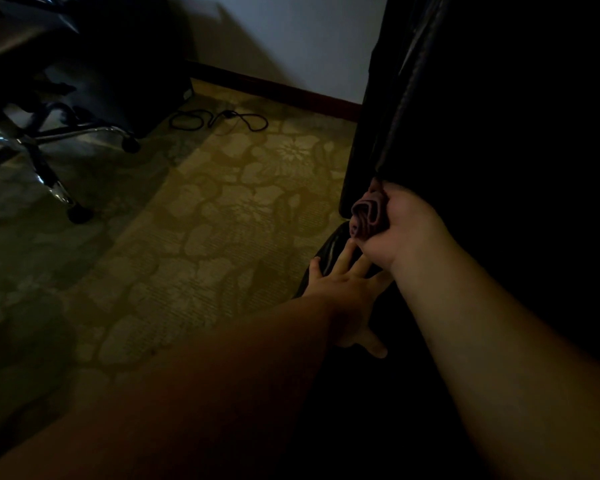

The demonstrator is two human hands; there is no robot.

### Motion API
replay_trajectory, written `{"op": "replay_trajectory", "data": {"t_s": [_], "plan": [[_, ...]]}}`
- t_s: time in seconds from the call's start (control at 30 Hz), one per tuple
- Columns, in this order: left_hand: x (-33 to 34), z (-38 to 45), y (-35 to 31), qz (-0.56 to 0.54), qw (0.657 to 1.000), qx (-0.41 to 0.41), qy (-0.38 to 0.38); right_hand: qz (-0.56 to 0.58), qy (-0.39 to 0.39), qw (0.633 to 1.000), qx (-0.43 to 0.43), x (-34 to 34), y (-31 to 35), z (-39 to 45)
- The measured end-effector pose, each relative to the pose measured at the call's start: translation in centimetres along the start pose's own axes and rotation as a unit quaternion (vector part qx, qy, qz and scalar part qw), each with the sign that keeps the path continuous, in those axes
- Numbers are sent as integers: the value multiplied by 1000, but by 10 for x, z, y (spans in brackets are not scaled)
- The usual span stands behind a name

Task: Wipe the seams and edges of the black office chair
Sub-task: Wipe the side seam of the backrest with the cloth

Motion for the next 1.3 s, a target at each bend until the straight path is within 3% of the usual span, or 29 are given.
{"op": "replay_trajectory", "data": {"t_s": [0.23, 0.4, 0.8, 0.93, 1.03, 1.3], "plan": [[2, 3, 1, -6, 1000, 8, -1, 11, 22, 1000, 2, 12, -3, 12], [1, 1, 1, -2, 1000, -3, 10, 134, 88, 987, -2, 6, -11, 14], [0, 0, 2, -7, 1000, 0, 11, 34, -36, 998, -24, 14, -13, 12], [0, -1, 0, -3, 1000, -9, 13, 5, -35, 999, -41, 20, -13, 14], [1, -2, 0, 0, 1000, -12, 10, 15, -97, 995, -35, 22, -13, 12], [-1, -4, 2, -8, 1000, -1, 20, -45, -185, 975, -111, 18, -18, 10]]}}
Point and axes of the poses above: each hand's wrist, its own z-axis towards the middle knuckle, its own x-axis out of the palm, y = z × x, the point moved 2 cm from there along z, towards the middle knuckle, and after that the axes turned 9 degrees about -z, right-handed, at the moved point
